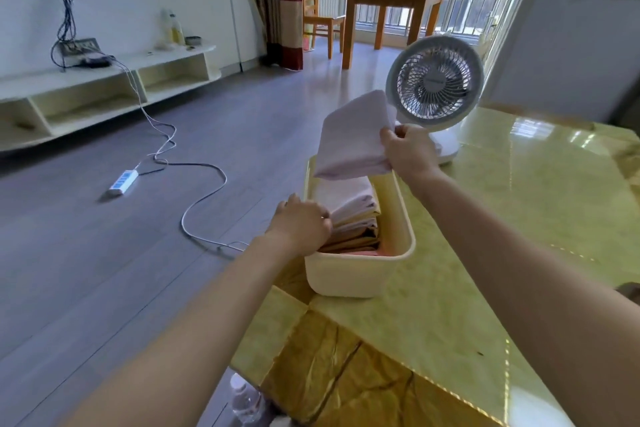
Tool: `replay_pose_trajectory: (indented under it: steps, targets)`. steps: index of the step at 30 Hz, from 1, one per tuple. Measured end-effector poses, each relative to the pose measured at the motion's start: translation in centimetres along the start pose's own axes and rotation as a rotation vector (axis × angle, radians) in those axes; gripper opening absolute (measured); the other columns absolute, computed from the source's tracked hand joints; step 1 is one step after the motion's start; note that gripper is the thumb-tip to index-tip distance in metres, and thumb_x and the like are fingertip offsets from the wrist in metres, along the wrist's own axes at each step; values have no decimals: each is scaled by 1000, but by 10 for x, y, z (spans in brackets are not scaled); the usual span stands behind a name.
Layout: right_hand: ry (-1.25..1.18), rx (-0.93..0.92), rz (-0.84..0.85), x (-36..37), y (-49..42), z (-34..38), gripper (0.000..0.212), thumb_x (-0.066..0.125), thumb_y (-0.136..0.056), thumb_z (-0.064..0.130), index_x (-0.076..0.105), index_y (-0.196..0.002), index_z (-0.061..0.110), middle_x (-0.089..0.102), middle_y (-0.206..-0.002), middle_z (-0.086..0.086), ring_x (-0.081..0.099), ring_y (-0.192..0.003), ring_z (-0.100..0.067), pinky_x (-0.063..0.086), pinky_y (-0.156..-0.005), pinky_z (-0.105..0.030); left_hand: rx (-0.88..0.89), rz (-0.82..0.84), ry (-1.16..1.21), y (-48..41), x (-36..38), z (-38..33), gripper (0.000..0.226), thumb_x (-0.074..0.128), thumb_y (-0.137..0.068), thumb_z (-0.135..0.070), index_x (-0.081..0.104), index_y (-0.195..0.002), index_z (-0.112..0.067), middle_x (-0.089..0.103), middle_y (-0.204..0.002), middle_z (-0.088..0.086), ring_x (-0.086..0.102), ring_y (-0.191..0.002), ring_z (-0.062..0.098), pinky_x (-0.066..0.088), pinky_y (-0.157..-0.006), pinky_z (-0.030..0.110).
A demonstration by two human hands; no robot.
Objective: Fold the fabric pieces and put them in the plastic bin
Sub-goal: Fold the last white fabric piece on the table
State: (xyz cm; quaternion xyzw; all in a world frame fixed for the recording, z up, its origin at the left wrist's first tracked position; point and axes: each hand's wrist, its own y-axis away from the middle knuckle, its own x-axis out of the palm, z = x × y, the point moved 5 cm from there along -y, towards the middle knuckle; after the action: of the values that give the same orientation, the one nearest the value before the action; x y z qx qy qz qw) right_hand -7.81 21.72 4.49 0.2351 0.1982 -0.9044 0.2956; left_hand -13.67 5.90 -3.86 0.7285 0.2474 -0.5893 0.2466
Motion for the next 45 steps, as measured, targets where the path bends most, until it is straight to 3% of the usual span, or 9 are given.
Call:
replay_pose_trajectory:
  steps: [5, 10, 15, 18, 20, 23, 30, 39, 45]
  targets:
    - [224, 145, 233, 35, -1, -43, 23, 49, -93, 26, 57, -93, 5, 55, -81, -11, 56, -83, -29, 49, -87, -43, 29, -113, -3, 7, -7, 0, 35, 33, -95, -28, 63, -111, -20, 62, -111, 9, 43, -110, 27, 31, -92, 38]
    - [313, 139, 254, 35, 2, -46, 25, 48, -95, 27, 61, -82, 10, 57, -72, -7, 57, -78, -28, 49, -81, -38, 27, -373, 109, 17, -16, 3, 23, 42, -93, -23, 57, -106, -12, 56, -108, 6, 47, -104, 23, 35, -88, 32]
    - [47, 225, 295, 41, 1, -47, 40, 47, -96, 22, 44, -57, 12, 42, -58, -5, 45, -58, -20, 49, -66, -33, 3, -332, 299, 17, -14, 3, 25, 46, -89, -10, 46, -114, -8, 40, -115, 9, 44, -103, 24, 39, -77, 28]
    - [261, 173, 336, 40, 3, -50, 37, 46, -97, 23, 47, -62, 12, 46, -63, -5, 50, -73, -26, 49, -67, -37, 16, -311, 254, 15, -13, 2, 33, 44, -89, -9, 45, -123, -11, 42, -120, 10, 42, -110, 24, 40, -84, 29]
    - [388, 80, 321, 40, 7, -44, 22, 46, -97, 23, 58, -85, 9, 56, -85, -9, 52, -92, -29, 45, -72, -34, 12, -302, 192, 15, -12, 2, 35, 43, -90, -12, 46, -125, -13, 45, -122, 9, 41, -112, 24, 38, -91, 30]
    - [344, -11, 302, 39, 17, -37, 42, 43, -98, 25, 44, -135, 5, 49, -135, -13, 47, -123, -28, 38, -99, -34, -10, -326, 35, 17, -14, -1, 32, 42, -93, -18, 48, -124, -17, 49, -122, 6, 41, -113, 24, 34, -94, 31]
    - [163, -139, -89, -21, 85, -66, 32, 50, -93, 10, 49, -124, 3, 53, -124, -13, 53, -113, -27, 40, -95, -32, 223, -415, 32, 48, -13, -72, 30, 39, -94, -35, 58, -111, -19, 56, -117, 0, 44, -115, 22, 31, -96, 36]
    - [751, 633, 59, -110, 194, -248, 58, 46, -93, 25, 24, -142, 2, 26, -149, -18, 20, -140, -35, 18, -115, -45, 209, -353, -67, 64, 25, -125, 31, 49, -89, -3, 47, -118, -13, 51, -119, 5, 47, -112, 22, 38, -93, 30]
    - [685, 581, 45, -133, 214, -253, 58, 46, -93, 20, 22, -144, 4, 35, -146, -13, 31, -135, -31, 31, -106, -41, 273, -353, -64, 80, 33, -158, 40, 50, -86, 2, 44, -123, -12, 49, -122, 4, 44, -115, 22, 36, -96, 29]
